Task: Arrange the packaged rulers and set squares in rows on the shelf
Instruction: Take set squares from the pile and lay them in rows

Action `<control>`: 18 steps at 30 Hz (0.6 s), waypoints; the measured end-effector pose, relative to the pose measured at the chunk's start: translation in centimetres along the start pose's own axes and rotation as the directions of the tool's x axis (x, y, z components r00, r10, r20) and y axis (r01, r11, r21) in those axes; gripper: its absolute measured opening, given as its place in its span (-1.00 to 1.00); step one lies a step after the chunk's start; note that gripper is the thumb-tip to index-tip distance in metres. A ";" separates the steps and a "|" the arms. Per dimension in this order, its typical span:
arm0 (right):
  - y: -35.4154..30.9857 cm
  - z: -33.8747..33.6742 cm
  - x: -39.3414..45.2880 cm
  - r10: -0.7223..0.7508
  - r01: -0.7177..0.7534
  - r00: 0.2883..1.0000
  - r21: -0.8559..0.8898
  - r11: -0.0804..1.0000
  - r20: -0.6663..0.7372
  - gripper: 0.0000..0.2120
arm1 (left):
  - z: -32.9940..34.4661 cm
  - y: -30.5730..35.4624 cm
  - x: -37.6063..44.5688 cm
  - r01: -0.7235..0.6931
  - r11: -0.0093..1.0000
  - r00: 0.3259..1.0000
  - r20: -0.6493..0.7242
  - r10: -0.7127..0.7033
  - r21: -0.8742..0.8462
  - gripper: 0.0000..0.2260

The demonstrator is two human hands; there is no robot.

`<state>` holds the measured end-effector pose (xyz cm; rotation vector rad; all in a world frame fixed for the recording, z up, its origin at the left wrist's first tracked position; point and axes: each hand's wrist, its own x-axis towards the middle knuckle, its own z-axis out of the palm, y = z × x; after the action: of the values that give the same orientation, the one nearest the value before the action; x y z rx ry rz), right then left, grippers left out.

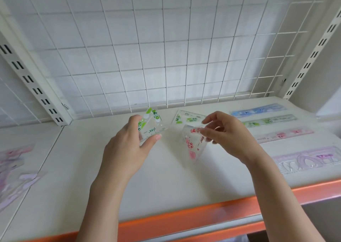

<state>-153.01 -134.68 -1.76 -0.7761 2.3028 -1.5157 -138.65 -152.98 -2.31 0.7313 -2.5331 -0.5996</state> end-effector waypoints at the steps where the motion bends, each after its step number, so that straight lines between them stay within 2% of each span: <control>1: 0.1 -0.4 0.1 0.010 -0.010 1.000 0.024 1.000 -0.006 -0.89 | 0.2 0.3 0.2 -0.022 0.999 1.000 0.002 0.022 0.023 -0.50; 6: 0.8 -1.7 0.4 0.040 -0.042 0.999 0.101 0.994 0.020 -0.88 | 1.4 1.4 1.8 -0.101 0.994 0.995 -0.013 0.102 0.041 -0.52; 10: 1.4 -2.6 0.4 0.043 -0.049 0.998 0.123 0.991 0.053 -0.76 | 2.0 2.9 2.5 -0.083 0.983 0.996 -0.042 0.077 -0.166 -0.67; 12: 1.5 -3.0 0.4 0.043 -0.051 0.997 0.124 0.991 0.065 -0.77 | 2.1 3.8 2.7 -0.036 0.963 0.999 -0.031 0.029 -0.266 -0.75; 15: 1.9 -3.5 0.4 0.050 -0.058 0.996 0.104 0.993 0.077 -0.82 | 1.9 5.3 3.1 0.048 0.913 0.998 -0.019 -0.061 -0.404 -0.73; 18: 2.3 -3.9 0.3 0.061 -0.069 0.992 0.069 0.995 0.107 -0.86 | 1.8 6.1 3.6 0.038 0.899 0.994 -0.073 -0.078 -0.436 -0.83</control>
<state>-155.90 -131.18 -2.19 -0.7358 2.1638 -1.4843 -144.70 -149.86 0.31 0.6507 -2.1840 -1.0835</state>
